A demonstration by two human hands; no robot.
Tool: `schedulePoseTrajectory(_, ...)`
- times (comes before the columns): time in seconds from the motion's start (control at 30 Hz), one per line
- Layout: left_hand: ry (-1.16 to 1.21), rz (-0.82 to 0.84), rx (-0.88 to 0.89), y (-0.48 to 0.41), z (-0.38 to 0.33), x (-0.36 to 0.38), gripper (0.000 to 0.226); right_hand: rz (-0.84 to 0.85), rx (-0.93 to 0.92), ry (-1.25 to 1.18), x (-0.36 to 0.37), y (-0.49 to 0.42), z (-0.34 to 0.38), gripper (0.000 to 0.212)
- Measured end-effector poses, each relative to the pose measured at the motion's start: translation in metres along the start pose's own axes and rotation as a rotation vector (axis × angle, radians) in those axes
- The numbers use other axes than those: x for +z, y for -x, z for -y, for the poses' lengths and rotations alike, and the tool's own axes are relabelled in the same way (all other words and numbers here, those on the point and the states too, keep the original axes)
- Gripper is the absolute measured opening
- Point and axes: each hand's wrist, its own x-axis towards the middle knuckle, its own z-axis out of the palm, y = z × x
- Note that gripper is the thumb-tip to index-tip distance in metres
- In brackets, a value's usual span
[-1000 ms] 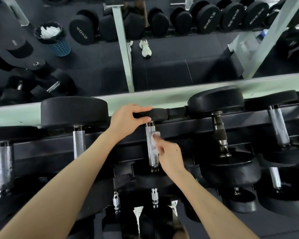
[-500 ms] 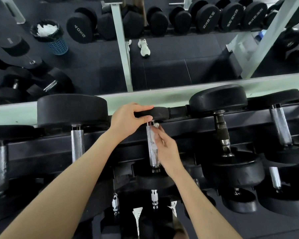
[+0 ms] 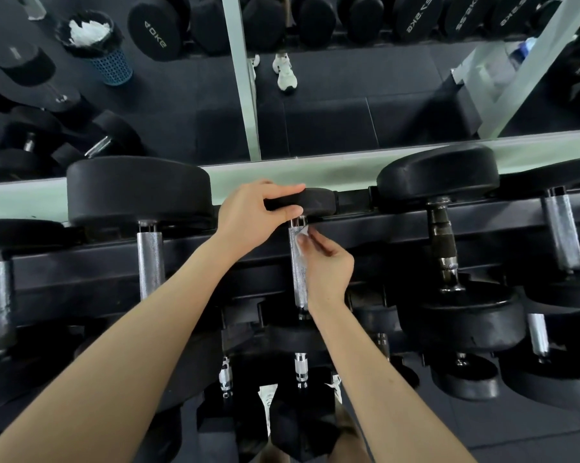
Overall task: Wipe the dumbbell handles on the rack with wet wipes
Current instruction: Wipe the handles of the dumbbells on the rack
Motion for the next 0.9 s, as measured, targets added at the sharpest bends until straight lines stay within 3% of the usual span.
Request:
schedulePoseTrajectory(0.17,0.005,-0.004,0.0,-0.001,0.001,0.0,0.032,0.093,-0.108,0.362,-0.023,0.012,-0.009,0.025)
schedulePoseTrajectory(0.27,0.001,0.0,0.003,-0.001,0.002,0.0,0.032,0.205,-0.063,0.565,-0.045,0.015,-0.015,0.027)
schedulePoseTrajectory(0.4,0.017,-0.01,0.011,0.0,0.002,0.001,0.033,0.243,0.03,0.457,-0.054,0.01,-0.016,0.034)
schedulePoseTrajectory(0.57,0.027,-0.008,0.018,-0.001,0.001,0.0,0.033,0.235,-0.054,0.246,-0.026,-0.012,0.007,0.037)
schedulePoseTrajectory(0.77,0.004,0.009,0.03,-0.003,0.005,-0.001,0.034,0.363,-0.101,0.643,-0.054,0.007,-0.014,0.013)
schedulePoseTrajectory(0.9,-0.014,0.02,0.056,-0.003,0.003,-0.004,0.037,0.351,-0.056,0.521,-0.042,-0.011,-0.004,0.01)
